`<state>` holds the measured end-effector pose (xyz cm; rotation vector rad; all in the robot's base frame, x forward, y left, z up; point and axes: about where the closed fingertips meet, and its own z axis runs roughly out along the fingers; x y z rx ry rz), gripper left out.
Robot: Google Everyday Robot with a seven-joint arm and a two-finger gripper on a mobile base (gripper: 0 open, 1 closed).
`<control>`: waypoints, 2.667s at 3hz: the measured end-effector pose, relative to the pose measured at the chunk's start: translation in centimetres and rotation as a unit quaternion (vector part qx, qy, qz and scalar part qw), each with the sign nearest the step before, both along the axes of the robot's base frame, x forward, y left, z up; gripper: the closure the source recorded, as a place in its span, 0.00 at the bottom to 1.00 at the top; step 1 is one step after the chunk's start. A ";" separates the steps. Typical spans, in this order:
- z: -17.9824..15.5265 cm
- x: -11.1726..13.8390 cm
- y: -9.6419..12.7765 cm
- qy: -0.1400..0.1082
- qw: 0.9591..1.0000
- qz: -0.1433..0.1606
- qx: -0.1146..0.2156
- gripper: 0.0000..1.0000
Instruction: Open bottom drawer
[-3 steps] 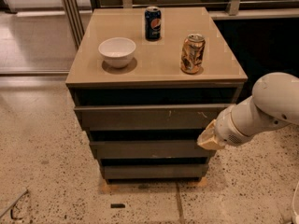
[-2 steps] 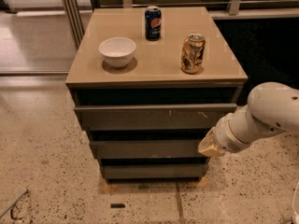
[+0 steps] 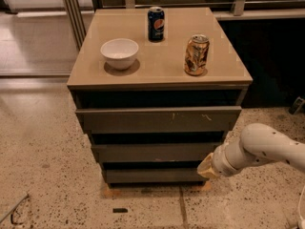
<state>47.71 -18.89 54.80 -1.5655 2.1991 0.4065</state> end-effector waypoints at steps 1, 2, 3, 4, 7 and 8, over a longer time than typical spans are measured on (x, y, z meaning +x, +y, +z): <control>-6.6 1.9 -0.4 0.015 0.999 -0.008 0.038 1.00; -10.4 0.8 0.4 0.043 0.997 -0.009 0.056 1.00; -10.4 0.7 0.4 0.044 0.997 -0.009 0.055 1.00; -12.0 0.5 0.1 0.042 0.998 0.001 0.043 1.00; -26.3 4.7 0.3 -0.020 0.996 0.065 0.065 1.00; -26.8 5.9 -0.2 -0.027 0.996 0.054 0.066 1.00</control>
Offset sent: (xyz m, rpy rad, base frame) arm 0.0167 -0.0041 -0.0524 0.0615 0.0198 -0.0133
